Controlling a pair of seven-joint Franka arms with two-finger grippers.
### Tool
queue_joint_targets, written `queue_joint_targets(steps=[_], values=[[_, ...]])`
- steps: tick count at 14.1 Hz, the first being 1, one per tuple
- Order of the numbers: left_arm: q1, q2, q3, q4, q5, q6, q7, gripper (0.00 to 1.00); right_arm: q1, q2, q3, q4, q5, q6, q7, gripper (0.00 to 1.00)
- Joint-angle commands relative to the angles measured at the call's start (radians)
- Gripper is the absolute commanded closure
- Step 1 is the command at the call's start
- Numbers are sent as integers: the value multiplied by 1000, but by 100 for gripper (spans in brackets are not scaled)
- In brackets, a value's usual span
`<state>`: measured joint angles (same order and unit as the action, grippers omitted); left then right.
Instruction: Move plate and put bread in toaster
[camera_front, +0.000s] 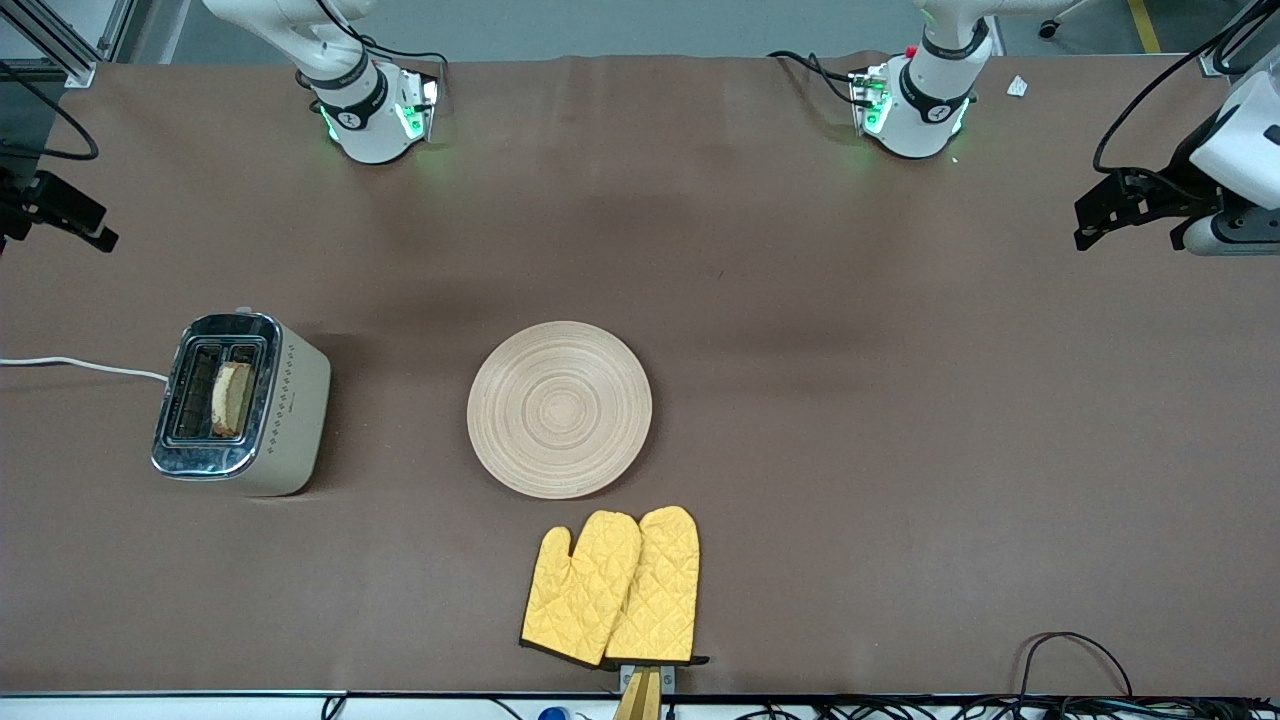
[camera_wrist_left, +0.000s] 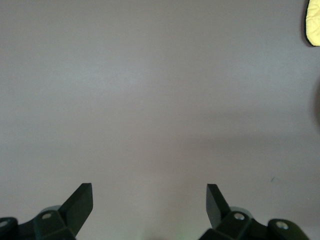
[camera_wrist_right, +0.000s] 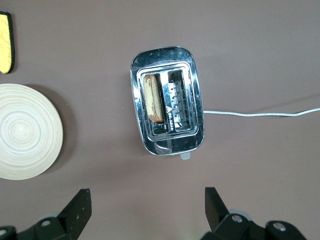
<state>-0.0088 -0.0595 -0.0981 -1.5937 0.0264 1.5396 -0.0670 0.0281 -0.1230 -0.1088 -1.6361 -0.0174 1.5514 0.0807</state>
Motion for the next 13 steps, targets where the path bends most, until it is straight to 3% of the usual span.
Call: queue_joint_targets(steps=[1,3,13], values=[[3,-11,-5,8,-14,-15,4,0,-10,-4,-5,24,31,-60,-10,0],[0,-3,-5,17,-14,-15,7,0,-2,-3,0,56,37,-119,-6,0],[0,29,-3,66,-54,-24,-31,0,-1,2,-2,70,37,-45,-16,0]])
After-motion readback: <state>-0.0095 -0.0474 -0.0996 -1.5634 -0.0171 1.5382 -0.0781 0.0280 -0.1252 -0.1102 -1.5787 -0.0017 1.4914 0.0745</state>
